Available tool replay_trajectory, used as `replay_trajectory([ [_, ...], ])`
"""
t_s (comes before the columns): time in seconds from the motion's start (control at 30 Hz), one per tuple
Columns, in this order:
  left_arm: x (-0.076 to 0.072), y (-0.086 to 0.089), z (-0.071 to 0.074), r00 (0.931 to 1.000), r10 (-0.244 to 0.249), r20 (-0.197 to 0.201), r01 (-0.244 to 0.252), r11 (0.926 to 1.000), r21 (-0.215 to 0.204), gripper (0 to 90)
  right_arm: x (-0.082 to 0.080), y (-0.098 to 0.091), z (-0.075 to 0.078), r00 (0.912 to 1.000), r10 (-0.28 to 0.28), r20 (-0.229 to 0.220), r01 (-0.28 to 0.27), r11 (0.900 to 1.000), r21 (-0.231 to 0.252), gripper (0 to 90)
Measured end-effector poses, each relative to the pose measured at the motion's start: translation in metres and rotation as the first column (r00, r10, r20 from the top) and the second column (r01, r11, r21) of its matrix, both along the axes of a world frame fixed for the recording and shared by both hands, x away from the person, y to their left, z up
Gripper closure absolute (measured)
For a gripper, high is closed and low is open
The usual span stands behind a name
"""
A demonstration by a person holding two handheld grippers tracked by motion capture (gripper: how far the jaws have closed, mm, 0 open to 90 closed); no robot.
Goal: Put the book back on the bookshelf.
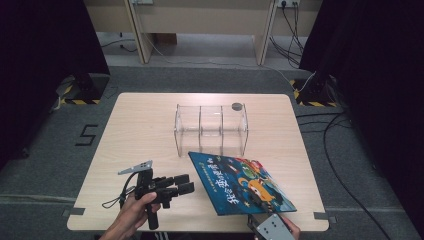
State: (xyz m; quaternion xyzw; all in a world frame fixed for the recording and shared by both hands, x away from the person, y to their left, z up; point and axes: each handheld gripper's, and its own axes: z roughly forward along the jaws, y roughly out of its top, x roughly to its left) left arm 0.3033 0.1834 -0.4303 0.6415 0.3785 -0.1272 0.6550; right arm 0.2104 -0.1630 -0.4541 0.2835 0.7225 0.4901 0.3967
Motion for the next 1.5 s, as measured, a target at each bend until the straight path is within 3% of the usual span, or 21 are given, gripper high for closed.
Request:
replay_trajectory([
  [0.03,0.002,-0.001,-0.004,0.9999,0.007,0.012,-0.008,0.9993,0.038,33.4,0.002,-0.004,0.003,1.0000,0.000,-0.007,0.001,0.9995,0.033,67.1],
  [0.07,0.002,-0.001,-0.004,0.9999,0.007,0.012,-0.008,0.9993,0.038,33.4,0.002,-0.004,0.003,1.0000,0.000,-0.007,0.001,0.9995,0.033,67.1],
  [0.13,0.003,-0.002,-0.009,0.9994,0.018,0.028,-0.020,0.9960,0.087,33.5,0.003,-0.008,0.005,0.9999,-0.001,-0.013,0.002,0.9980,0.063,67.0],
  [0.27,0.006,-0.007,-0.021,0.9974,0.028,0.067,-0.041,0.9784,0.202,33.9,0.004,-0.014,0.009,0.9992,0.001,-0.039,0.004,0.9902,0.140,67.0],
  [0.33,0.007,-0.008,-0.028,0.9950,0.022,0.097,-0.048,0.9596,0.277,33.0,0.005,-0.019,0.013,0.9991,0.005,-0.042,0.003,0.9809,0.194,67.2],
  [0.43,0.009,-0.008,-0.037,0.9902,0.019,0.139,-0.073,0.9150,0.397,31.7,0.006,-0.023,0.015,0.9984,0.008,-0.056,0.005,0.9740,0.227,67.2],
  [0.47,0.011,-0.006,-0.042,0.9886,0.019,0.149,-0.084,0.8933,0.441,30.7,0.007,-0.027,0.016,0.9979,0.010,-0.064,0.007,0.9655,0.260,67.2],
  [0.5,0.011,-0.006,-0.042,0.9886,0.019,0.149,-0.084,0.8933,0.441,30.2,0.007,-0.027,0.016,0.9979,0.010,-0.064,0.007,0.9655,0.260,67.2],
  [0.6,0.015,-0.002,-0.048,0.9900,0.023,0.139,-0.088,0.8748,0.476,29.1,0.009,-0.035,0.018,0.9966,0.005,-0.082,0.021,0.9490,0.315,67.3],
  [0.63,0.018,0.000,-0.052,0.9903,0.032,0.135,-0.096,0.8627,0.496,28.9,0.010,-0.041,0.019,0.9957,0.002,-0.092,0.031,0.9348,0.354,67.5],
  [0.67,0.018,0.000,-0.052,0.9903,0.032,0.135,-0.096,0.8627,0.496,28.6,0.010,-0.041,0.019,0.9957,0.002,-0.092,0.031,0.9348,0.354,67.5],
  [0.73,0.019,0.001,-0.056,0.9891,0.029,0.144,-0.102,0.8435,0.527,28.5,0.011,-0.049,0.020,0.9948,-0.012,-0.101,0.051,0.9182,0.393,68.9],
  [0.87,0.020,0.001,-0.058,0.9897,0.023,0.141,-0.096,0.8400,0.534,28.2,0.011,-0.056,0.021,0.9951,-0.027,-0.095,0.064,0.9114,0.407,70.4],
  [0.93,0.020,0.000,-0.059,0.9882,0.011,0.153,-0.095,0.8257,0.556,28.1,0.012,-0.062,0.021,0.9945,-0.040,-0.097,0.077,0.9019,0.425,71.5],
  [0.97,0.020,0.000,-0.059,0.9882,0.011,0.153,-0.095,0.8257,0.556,28.1,0.012,-0.062,0.021,0.9945,-0.040,-0.097,0.077,0.9019,0.425,71.5],
  [1.07,0.021,0.001,-0.059,0.9888,0.004,0.149,-0.087,0.8274,0.555,28.1,0.013,-0.069,0.021,0.9935,-0.040,-0.107,0.085,0.8856,0.457,72.5],
  [1.13,0.021,0.001,-0.059,0.9888,0.000,0.149,-0.084,0.8267,0.556,28.0,0.013,-0.074,0.020,0.9920,-0.038,-0.121,0.093,0.8651,0.493,73.8],
  [1.3,0.020,-0.001,-0.061,0.9890,-0.019,0.147,-0.068,0.8236,0.563,27.9,0.013,-0.081,0.017,0.9915,-0.053,-0.118,0.104,0.8687,0.484,79.9],
  [1.4,0.020,-0.001,-0.061,0.9891,-0.022,0.145,-0.064,0.8239,0.563,27.8,0.012,-0.081,0.016,0.9918,-0.064,-0.111,0.108,0.8825,0.458,82.5],
  [1.43,0.019,-0.002,-0.061,0.9894,-0.026,0.143,-0.060,0.8235,0.564,27.7,0.013,-0.082,0.014,0.9910,-0.058,-0.121,0.109,0.8737,0.474,82.5],
  [1.5,0.019,-0.002,-0.062,0.9896,-0.027,0.141,-0.058,0.8229,0.565,27.8,0.015,-0.083,0.012,0.9918,-0.055,-0.115,0.104,0.8748,0.473,82.7],
])
